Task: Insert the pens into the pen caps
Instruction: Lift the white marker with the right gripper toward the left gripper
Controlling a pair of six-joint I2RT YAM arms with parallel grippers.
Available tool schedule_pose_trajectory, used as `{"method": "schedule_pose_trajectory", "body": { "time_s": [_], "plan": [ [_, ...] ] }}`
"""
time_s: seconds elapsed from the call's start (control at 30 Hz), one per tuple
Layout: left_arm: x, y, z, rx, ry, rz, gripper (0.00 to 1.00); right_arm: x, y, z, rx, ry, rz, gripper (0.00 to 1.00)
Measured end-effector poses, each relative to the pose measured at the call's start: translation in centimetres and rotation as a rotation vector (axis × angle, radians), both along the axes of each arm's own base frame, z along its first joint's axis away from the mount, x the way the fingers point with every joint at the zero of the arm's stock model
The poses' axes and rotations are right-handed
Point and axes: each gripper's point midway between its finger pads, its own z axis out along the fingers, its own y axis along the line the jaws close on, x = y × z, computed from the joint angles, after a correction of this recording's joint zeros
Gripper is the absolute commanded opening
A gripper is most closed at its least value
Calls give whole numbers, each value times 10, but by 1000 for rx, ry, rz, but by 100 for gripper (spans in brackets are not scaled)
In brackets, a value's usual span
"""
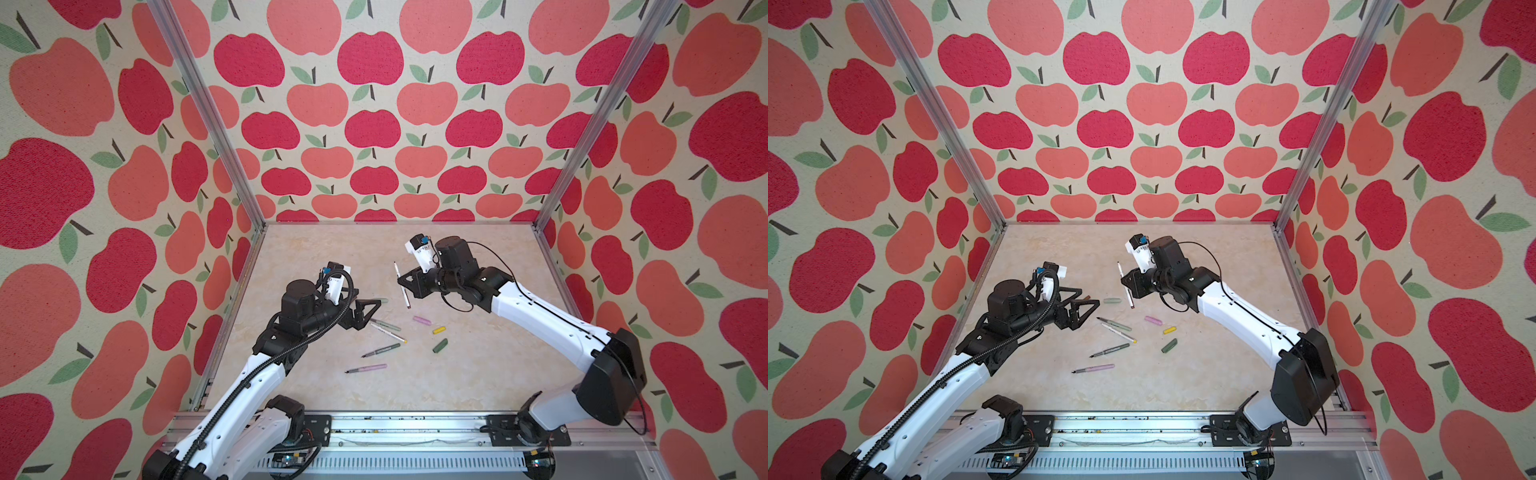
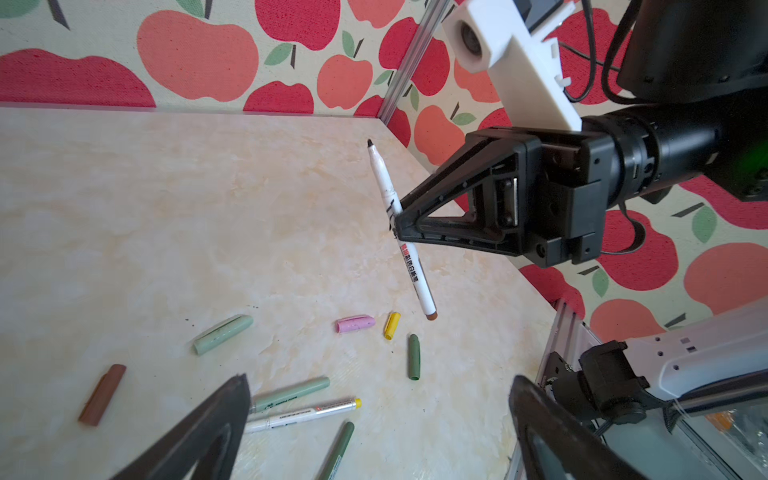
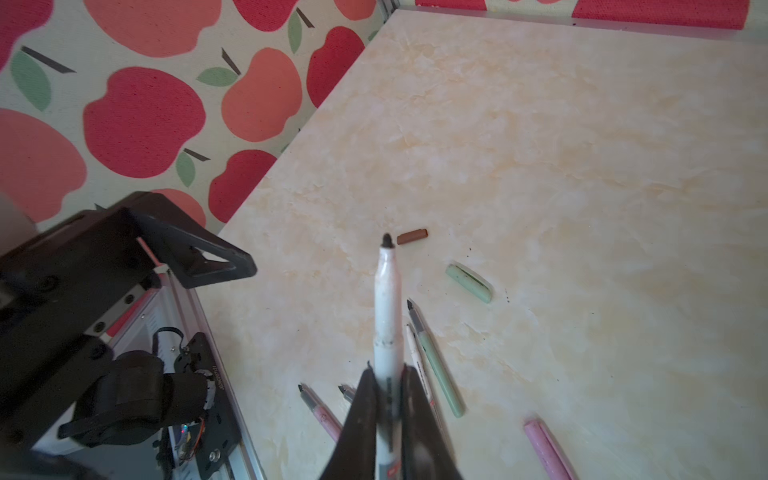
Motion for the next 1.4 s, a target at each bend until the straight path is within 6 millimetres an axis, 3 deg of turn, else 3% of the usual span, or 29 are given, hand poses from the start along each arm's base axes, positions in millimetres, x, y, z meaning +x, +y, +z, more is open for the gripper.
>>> {"method": "schedule_pose_trajectory", "body": {
  "time_s": [0.23, 0.37, 0.57, 0.8, 1.07, 1.4],
  "plan": [
    [-7, -23, 3, -165, 126, -172, 99, -18, 13, 29, 209, 61, 64, 6],
    [-12, -28, 9, -217, 144, -219, 100, -23, 19, 39, 274, 75, 86, 6],
    [-13, -32, 14, -254, 170, -257, 93, -38, 34, 54, 350, 81, 134, 5],
    [-13, -34, 12, -268, 206, -270, 73, -42, 45, 64, 404, 77, 162, 5],
    [-11, -32, 13, -271, 201, -262, 58, -44, 50, 62, 410, 81, 171, 5],
    [-7, -28, 16, -281, 198, -238, 27, -46, 54, 58, 401, 84, 171, 4]
  ]
}}
